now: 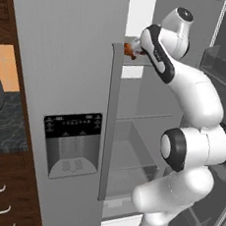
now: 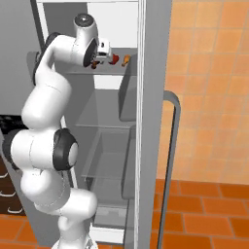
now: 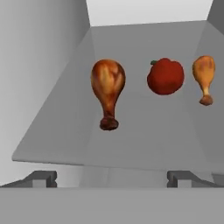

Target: Place one bell pepper and one chicken drumstick in each tupperware on the nearby counter, to pack two identical lunches.

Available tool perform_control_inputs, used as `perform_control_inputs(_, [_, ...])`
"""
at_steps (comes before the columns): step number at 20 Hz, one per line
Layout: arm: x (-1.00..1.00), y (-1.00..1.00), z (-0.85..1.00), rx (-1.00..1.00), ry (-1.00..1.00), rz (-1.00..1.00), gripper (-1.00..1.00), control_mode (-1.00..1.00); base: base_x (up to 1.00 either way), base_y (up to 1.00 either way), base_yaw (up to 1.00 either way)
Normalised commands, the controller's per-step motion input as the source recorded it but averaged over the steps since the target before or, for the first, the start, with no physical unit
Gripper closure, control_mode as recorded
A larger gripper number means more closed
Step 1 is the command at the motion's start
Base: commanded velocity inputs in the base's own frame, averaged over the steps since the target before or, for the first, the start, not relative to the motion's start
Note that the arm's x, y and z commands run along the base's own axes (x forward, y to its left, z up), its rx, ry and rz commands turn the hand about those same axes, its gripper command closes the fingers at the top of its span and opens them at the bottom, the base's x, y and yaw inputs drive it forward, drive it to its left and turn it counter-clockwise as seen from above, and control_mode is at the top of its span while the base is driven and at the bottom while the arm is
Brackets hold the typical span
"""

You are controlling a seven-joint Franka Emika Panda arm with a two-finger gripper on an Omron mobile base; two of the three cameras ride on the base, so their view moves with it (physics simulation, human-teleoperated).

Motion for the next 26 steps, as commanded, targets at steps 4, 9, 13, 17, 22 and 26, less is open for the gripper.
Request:
perform_control_inputs(4, [0.96, 0.36, -0.29, 0.0, -0.02, 0.0, -1.0, -1.0, 0.0, 0.0, 0.0])
perform_control_inputs(9, [0.78, 0.1, -0.2, 0.0, 0.0, 0.0, -1.0, -1.0, 0.0, 0.0, 0.0])
perform_control_inputs(13, [0.73, 0.14, -0.35, 0.0, 0.01, 0.0, -1.0, -1.0, 0.0, 0.0, 0.0])
perform_control_inputs(17, [0.18, 0.3, -0.03, 0.0, 0.08, 0.0, -1.0, -1.0, 0.0, 0.0, 0.0])
perform_control_inputs(22, [0.43, 0.21, -0.23, 0.0, 0.05, 0.0, -1.0, -1.0, 0.0, 0.0, 0.0])
perform_control_inputs(26, [0.26, 0.0, -0.63, 0.0, 0.0, 0.0, -1.0, -1.0, 0.0, 0.0, 0.0])
